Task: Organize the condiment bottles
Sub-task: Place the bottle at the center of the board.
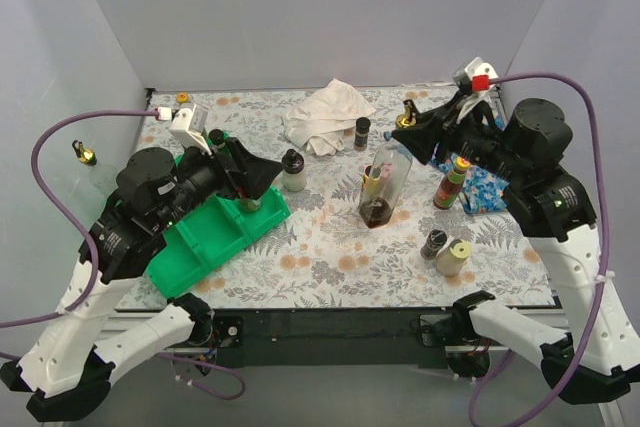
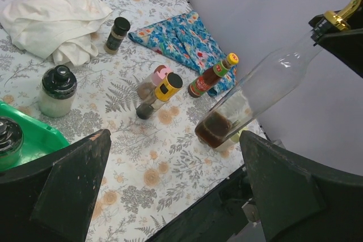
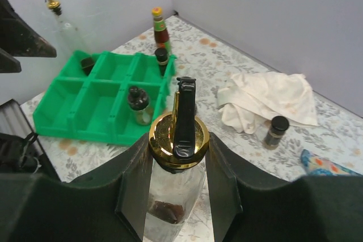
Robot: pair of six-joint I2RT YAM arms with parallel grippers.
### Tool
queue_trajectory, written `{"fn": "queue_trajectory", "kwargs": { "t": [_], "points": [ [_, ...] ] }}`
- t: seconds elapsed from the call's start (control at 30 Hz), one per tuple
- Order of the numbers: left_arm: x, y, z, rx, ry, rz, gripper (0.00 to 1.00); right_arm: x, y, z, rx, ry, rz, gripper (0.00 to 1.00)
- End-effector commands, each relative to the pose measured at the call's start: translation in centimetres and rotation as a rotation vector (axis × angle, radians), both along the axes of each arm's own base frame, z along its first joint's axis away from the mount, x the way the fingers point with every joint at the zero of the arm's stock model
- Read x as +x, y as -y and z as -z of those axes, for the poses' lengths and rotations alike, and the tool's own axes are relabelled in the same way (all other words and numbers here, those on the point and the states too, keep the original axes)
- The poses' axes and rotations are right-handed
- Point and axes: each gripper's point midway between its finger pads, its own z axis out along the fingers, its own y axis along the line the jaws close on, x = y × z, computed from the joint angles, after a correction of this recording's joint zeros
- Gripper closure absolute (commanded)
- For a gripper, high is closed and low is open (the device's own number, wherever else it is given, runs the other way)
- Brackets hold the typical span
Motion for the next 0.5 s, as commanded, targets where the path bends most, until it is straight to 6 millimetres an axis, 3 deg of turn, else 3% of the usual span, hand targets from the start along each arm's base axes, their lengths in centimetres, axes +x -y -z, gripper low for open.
{"fn": "queue_trajectory", "kwargs": {
  "t": [0.0,0.07,0.27,0.37,0.4,0.43,0.47],
  "points": [
    [-1.0,-0.4,-0.7,-0.006,-0.001,0.018,0.02,-1.9,-3.6,-2.8,0.100,0.101,-0.117,0.99],
    [-1.1,-0.5,-0.8,-0.011,-0.005,0.015,0.02,-2.8,-5.3,-2.5,0.102,0.108,-0.148,0.99],
    [-1.4,-0.7,-0.4,-0.031,-0.023,0.002,0.02,-4.5,-10.5,1.1,0.019,0.130,-0.189,0.99],
    [-1.5,-1.1,-0.3,-0.040,-0.025,-0.018,0.02,-4.4,-11.5,2.7,-0.015,0.209,-0.184,0.99],
    [-1.4,-1.2,-0.2,-0.038,-0.028,-0.026,0.02,-4.5,-11.8,2.3,0.011,0.245,-0.187,0.99],
    [-1.4,-1.4,-0.3,-0.040,-0.027,-0.032,0.02,-3.9,-12.1,4.8,-0.021,0.230,-0.169,0.99],
    [-1.4,-1.4,-0.3,-0.041,-0.028,-0.035,0.02,-4.1,-12.3,5.3,-0.017,0.244,-0.173,0.99]
  ]
}}
